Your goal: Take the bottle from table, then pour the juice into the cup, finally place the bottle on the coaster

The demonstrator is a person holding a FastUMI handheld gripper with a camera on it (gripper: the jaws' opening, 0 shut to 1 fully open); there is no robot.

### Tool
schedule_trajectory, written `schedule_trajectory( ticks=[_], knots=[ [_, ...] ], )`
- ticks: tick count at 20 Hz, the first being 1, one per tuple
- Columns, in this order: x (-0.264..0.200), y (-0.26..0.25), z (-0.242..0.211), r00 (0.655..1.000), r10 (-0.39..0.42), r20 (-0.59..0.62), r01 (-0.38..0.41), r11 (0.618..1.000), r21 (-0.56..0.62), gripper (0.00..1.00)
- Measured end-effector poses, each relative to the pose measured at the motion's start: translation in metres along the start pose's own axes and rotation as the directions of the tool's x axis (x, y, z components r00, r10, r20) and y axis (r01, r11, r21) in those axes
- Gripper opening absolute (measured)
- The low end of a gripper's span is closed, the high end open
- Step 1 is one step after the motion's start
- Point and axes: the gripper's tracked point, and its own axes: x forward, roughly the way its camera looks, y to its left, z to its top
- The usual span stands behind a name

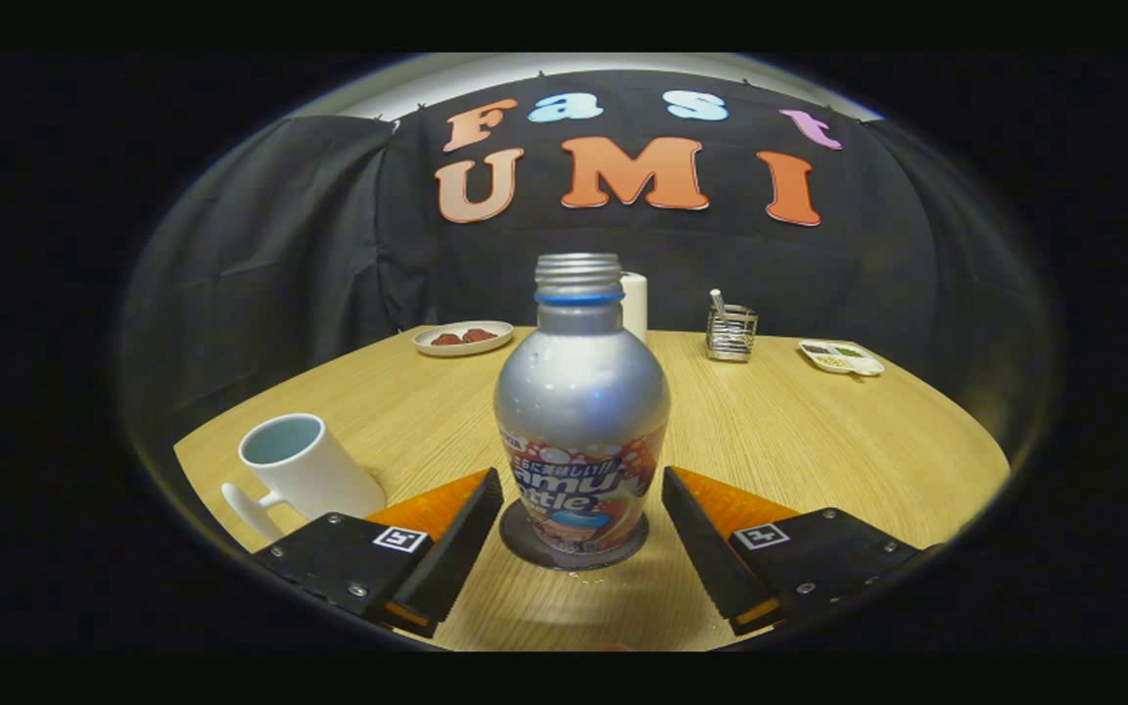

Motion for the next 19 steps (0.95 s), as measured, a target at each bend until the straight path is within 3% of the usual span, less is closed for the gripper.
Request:
schedule_trajectory(
  ticks=[9, 19],
  knots=[
    [-0.069, -0.050, 0.033, 0.991, -0.086, 0.106, 0.090, 0.996, -0.028, 0.97],
    [-0.152, -0.127, 0.054, 0.944, -0.261, 0.204, 0.261, 0.965, 0.027, 0.97]
  ],
)
